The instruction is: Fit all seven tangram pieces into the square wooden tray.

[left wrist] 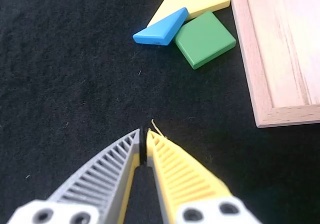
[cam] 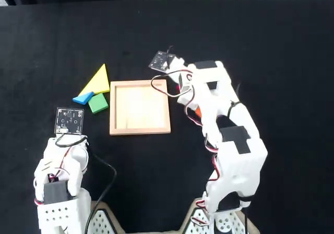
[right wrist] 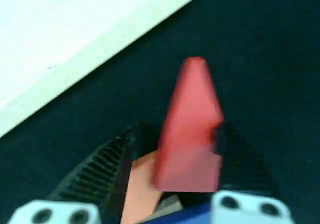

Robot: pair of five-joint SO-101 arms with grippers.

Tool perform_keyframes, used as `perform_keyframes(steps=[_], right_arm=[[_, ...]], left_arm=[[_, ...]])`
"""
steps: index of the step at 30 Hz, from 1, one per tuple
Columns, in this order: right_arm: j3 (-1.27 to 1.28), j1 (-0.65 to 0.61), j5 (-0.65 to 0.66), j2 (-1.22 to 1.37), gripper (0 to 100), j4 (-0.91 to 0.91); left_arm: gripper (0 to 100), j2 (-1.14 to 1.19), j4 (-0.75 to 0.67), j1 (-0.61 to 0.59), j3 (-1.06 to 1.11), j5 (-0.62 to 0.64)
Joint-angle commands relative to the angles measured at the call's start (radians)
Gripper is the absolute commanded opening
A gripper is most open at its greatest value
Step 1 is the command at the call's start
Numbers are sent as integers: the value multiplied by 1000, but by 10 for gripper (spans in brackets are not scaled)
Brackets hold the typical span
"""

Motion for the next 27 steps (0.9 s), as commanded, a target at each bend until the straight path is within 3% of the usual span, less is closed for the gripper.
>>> perform_keyframes(steps=[1,15,21,27], right_arm=[[-2,8,15,16,58,8],[-10,3,54,-15,54,51],[-53,-3,54,-180,230,213],[27,-3,118,-222,215,226]], left_arm=[[33,-6,5,-2,15,-9],[33,-6,5,-2,15,-9],[33,-6,5,-2,15,-9],[33,-6,5,-2,15,-8]])
